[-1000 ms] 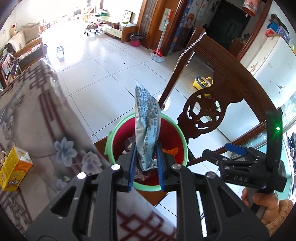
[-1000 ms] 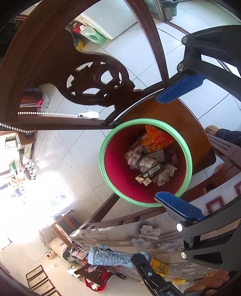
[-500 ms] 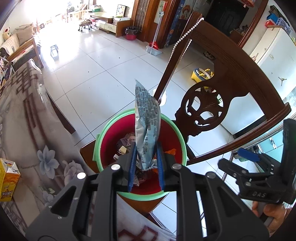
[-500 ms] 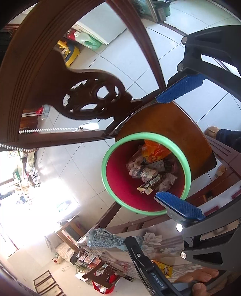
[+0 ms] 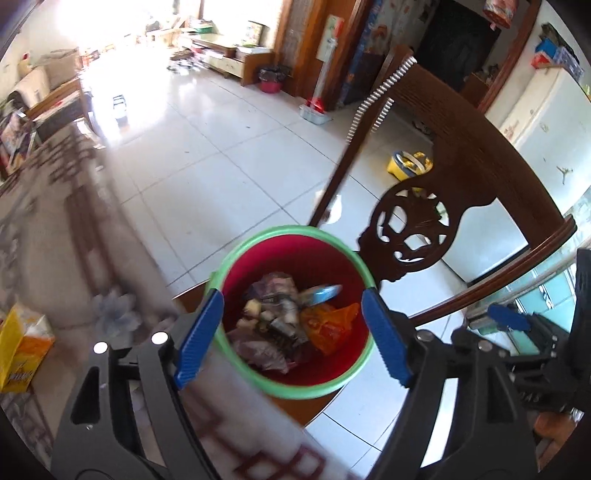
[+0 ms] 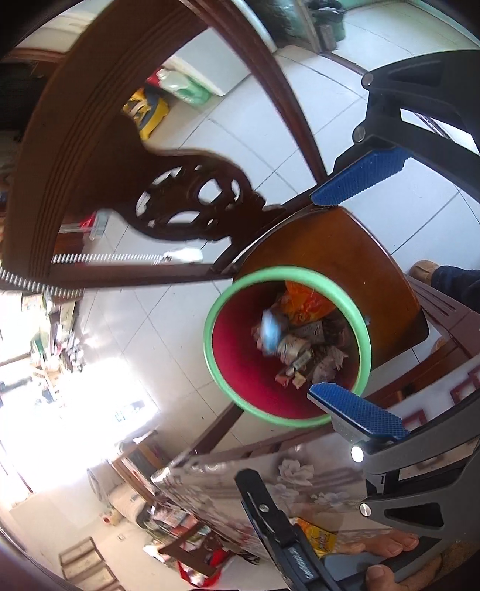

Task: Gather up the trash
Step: 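Open the right gripper over the bin while the left releases the silver wrapper, then move both tools back over the table toward the yellow carton, then grasp the yellow iced-tea carton with the right gripper while the left grasps the crumpled paper wad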

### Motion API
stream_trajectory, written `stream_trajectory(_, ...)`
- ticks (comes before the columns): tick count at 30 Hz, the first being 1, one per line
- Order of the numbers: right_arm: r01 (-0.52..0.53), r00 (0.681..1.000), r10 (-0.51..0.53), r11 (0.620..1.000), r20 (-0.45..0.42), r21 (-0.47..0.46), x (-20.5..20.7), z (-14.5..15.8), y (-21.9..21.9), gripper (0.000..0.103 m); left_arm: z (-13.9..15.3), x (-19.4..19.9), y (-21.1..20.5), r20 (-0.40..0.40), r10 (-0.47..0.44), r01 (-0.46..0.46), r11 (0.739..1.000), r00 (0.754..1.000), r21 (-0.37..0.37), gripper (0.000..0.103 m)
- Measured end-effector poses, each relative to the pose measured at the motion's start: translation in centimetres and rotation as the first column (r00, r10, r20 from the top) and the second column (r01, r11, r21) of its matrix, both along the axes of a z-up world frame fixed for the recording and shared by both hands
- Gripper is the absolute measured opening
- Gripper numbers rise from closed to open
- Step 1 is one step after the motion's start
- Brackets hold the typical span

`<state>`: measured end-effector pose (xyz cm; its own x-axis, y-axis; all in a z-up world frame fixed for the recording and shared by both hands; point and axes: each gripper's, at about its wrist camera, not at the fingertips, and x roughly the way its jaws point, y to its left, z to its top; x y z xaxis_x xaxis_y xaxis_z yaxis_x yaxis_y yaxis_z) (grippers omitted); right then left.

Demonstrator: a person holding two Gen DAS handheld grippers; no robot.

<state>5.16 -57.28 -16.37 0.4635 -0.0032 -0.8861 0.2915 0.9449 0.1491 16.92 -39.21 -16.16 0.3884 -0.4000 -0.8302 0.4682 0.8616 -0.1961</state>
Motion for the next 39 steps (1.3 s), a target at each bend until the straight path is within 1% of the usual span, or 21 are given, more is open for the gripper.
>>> stream_trajectory(4, -0.082, 0.997, 0.082, 0.997, 0.010, 0.001, 1.2, 0.7, 3.4, 0.094, 0.8, -0.9, 5.8, -0.014, 0.115, -0.115, 0.993, 0.993, -0.004, 0.076)
stream_trajectory(5, -0.116, 0.993, 0.116, 0.993, 0.014, 0.002, 1.7, 0.9, 5.0, 0.094, 1.0, -1.3, 8.2, -0.026, 0.166, -0.166, 0.986, 0.986, -0.005, 0.079)
stream_trajectory(7, -0.174, 0.985, 0.174, 0.985, 0.020, 0.003, 2.3, 1.1, 7.6, 0.094, 1.2, -1.6, 11.3, -0.042, 0.227, -0.227, 0.974, 0.973, -0.013, 0.081)
stream_trajectory(10, -0.256, 0.967, 0.256, 0.967, 0.017, 0.005, 3.0, 1.0, 11.5, 0.094, 1.5, -2.9, 17.0, -0.045, 0.331, -0.332, 0.943, 0.943, -0.010, 0.081)
stream_trajectory(11, -0.294, 0.956, 0.293, 0.956, 0.013, 0.006, 3.2, 0.9, 13.4, 0.094, 1.6, -3.3, 18.6, -0.042, 0.357, -0.357, 0.934, 0.933, -0.006, 0.081)
stream_trajectory(13, -0.339, 0.941, 0.339, 0.941, 0.007, 0.008, 3.4, 0.6, 16.0, 0.094, 1.6, -4.1, 21.9, -0.043, 0.409, -0.410, 0.912, 0.911, 0.000, 0.081)
stream_trajectory(16, -0.413, 0.911, 0.413, 0.911, -0.007, 0.007, 3.4, 0.0, 20.3, 0.094, 1.7, -5.5, 26.6, -0.057, 0.472, -0.473, 0.881, 0.880, -0.003, 0.081)
stream_trajectory(18, -0.473, 0.881, 0.473, 0.881, -0.026, -0.006, 3.7, -0.5, 23.5, 0.094, 1.6, -6.4, 29.0, -0.060, 0.500, -0.501, 0.866, 0.864, -0.001, 0.081)
stream_trajectory(21, -0.573, 0.819, 0.570, 0.818, -0.058, -0.048, 4.8, -0.8, 27.8, 0.094, 1.4, -7.6, 32.7, -0.067, 0.538, -0.539, 0.842, 0.840, -0.003, 0.081)
stream_trajectory(24, -0.667, 0.745, 0.662, 0.735, -0.087, -0.117, 6.5, -0.3, 32.1, 0.094, 0.9, -8.5, 35.4, -0.081, 0.560, -0.562, 0.827, 0.824, -0.007, 0.081)
stream_trajectory(25, -0.689, 0.725, 0.683, 0.714, -0.092, -0.124, 6.9, -0.1, 33.1, 0.094, 0.8, -8.7, 36.5, -0.087, 0.571, -0.574, 0.819, 0.816, -0.013, 0.081)
stream_trajectory(26, -0.721, 0.693, 0.715, 0.682, -0.098, -0.122, 7.8, 0.3, 34.8, 0.094, 0.6, -8.9, 37.0, -0.092, 0.578, -0.581, 0.814, 0.811, -0.016, 0.081)
stream_trajectory(28, -0.762, 0.648, 0.756, 0.640, -0.096, -0.097, 8.7, 0.8, 36.6, 0.094, 0.3, -9.3, 38.5, -0.100, 0.593, -0.598, 0.801, 0.799, -0.025, 0.081)
stream_trajectory(30, -0.815, 0.579, 0.806, 0.567, -0.119, -0.123, 9.9, 1.0, 39.4, 0.094, 0.0, -9.6, 39.5, -0.101, 0.604, -0.609, 0.793, 0.791, -0.031, 0.081)
stream_trajectory(31, -0.833, 0.552, 0.822, 0.536, -0.138, -0.140, 10.3, 0.8, 40.5, 0.094, -0.1, -9.7, 40.0, -0.103, 0.608, -0.614, 0.789, 0.787, -0.034, 0.081)
stream_trajectory(32, -0.861, 0.506, 0.844, 0.484, -0.174, -0.157, 10.9, 0.3, 41.9, 0.094, -0.3, -9.7, 40.8, -0.113, 0.617, -0.624, 0.780, 0.779, -0.044, 0.081)
stream_trajectory(33, -0.882, 0.468, 0.858, 0.440, -0.212, -0.167, 11.4, -0.3, 43.0, 0.094, -0.5, -9.7, 41.4, -0.124, 0.626, -0.635, 0.771, 0.770, -0.053, 0.081)
stream_trajectory(34, -0.897, 0.440, 0.865, 0.409, -0.243, -0.168, 11.8, -0.9, 43.7, 0.094, -0.6, -9.7, 41.9, -0.131, 0.633, -0.643, 0.763, 0.763, -0.059, 0.081)
stream_trajectory(35, -0.920, 0.392, 0.871, 0.362, -0.298, -0.151, 12.6, -2.0, 44.8, 0.094, -0.8, -9.7, 42.6, -0.137, 0.645, -0.656, 0.752, 0.752, -0.064, 0.081)
stream_trajectory(36, -0.930, 0.366, 0.872, 0.336, -0.324, -0.148, 13.0, -2.6, 45.4, 0.094, -0.9, -9.6, 42.9, -0.139, 0.651, -0.663, 0.746, 0.746, -0.065, 0.081)
stream_trajectory(39, -0.951, 0.306, 0.874, 0.262, -0.378, -0.165, 14.4, -4.0, 47.1, 0.094, -1.6, -9.5, 44.1, -0.157, 0.675, -0.689, 0.721, 0.721, -0.069, 0.081)
